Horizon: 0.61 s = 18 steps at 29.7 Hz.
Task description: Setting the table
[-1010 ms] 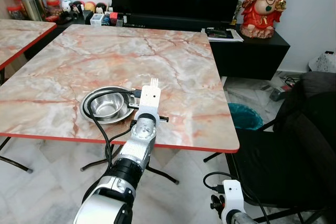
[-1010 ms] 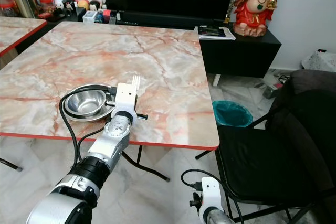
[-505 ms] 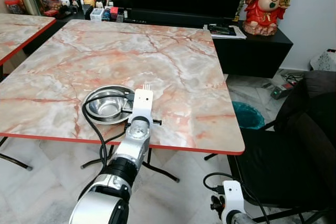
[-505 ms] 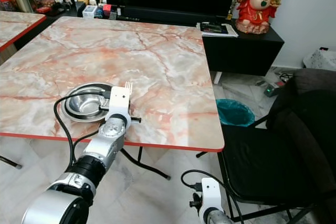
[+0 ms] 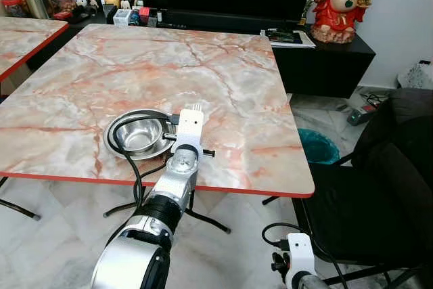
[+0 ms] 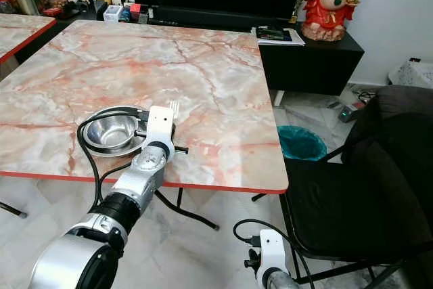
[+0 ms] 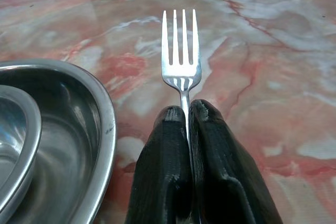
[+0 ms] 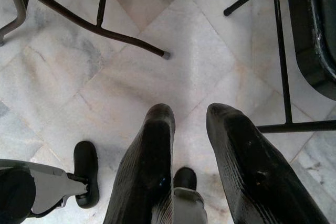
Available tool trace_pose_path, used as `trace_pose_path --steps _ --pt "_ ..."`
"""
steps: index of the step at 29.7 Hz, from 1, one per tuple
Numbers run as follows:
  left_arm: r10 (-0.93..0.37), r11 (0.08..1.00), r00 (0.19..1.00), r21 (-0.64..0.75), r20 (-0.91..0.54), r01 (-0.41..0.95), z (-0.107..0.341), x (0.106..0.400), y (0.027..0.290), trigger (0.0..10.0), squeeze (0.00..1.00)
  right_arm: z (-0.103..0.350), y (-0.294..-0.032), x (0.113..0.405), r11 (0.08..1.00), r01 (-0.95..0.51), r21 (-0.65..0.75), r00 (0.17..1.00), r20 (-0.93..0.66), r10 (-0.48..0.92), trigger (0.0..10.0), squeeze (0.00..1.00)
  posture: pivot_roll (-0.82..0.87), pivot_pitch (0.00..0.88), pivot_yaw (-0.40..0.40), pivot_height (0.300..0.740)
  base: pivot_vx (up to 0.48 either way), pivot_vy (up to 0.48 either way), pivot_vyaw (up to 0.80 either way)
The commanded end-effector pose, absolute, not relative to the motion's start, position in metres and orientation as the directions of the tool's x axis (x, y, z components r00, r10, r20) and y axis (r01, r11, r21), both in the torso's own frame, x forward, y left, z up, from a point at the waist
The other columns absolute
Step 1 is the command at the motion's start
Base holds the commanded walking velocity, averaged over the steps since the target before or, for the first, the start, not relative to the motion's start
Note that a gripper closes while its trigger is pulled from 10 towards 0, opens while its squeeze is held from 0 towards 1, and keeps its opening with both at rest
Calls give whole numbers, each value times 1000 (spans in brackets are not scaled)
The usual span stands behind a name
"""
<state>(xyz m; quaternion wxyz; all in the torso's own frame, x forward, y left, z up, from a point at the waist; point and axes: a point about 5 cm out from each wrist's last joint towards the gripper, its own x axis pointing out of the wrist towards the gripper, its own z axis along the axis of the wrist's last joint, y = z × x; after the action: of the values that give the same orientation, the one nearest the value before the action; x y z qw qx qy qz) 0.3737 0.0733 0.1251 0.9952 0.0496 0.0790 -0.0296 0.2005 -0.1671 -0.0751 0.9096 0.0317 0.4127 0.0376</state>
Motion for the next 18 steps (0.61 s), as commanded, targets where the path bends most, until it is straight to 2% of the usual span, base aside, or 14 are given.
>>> trace_pose_path --steps 1,18 --pt "-51 994 989 92 -141 64 132 377 71 10000 0 -75 -171 200 996 -43 74 654 -752 83 10000 0 -20 16 -86 705 0 0 0" --pt "-62 998 984 11 -165 65 132 383 72 10000 0 -75 -172 199 996 -45 72 652 -754 84 10000 0 -23 16 -86 705 0 0 0"
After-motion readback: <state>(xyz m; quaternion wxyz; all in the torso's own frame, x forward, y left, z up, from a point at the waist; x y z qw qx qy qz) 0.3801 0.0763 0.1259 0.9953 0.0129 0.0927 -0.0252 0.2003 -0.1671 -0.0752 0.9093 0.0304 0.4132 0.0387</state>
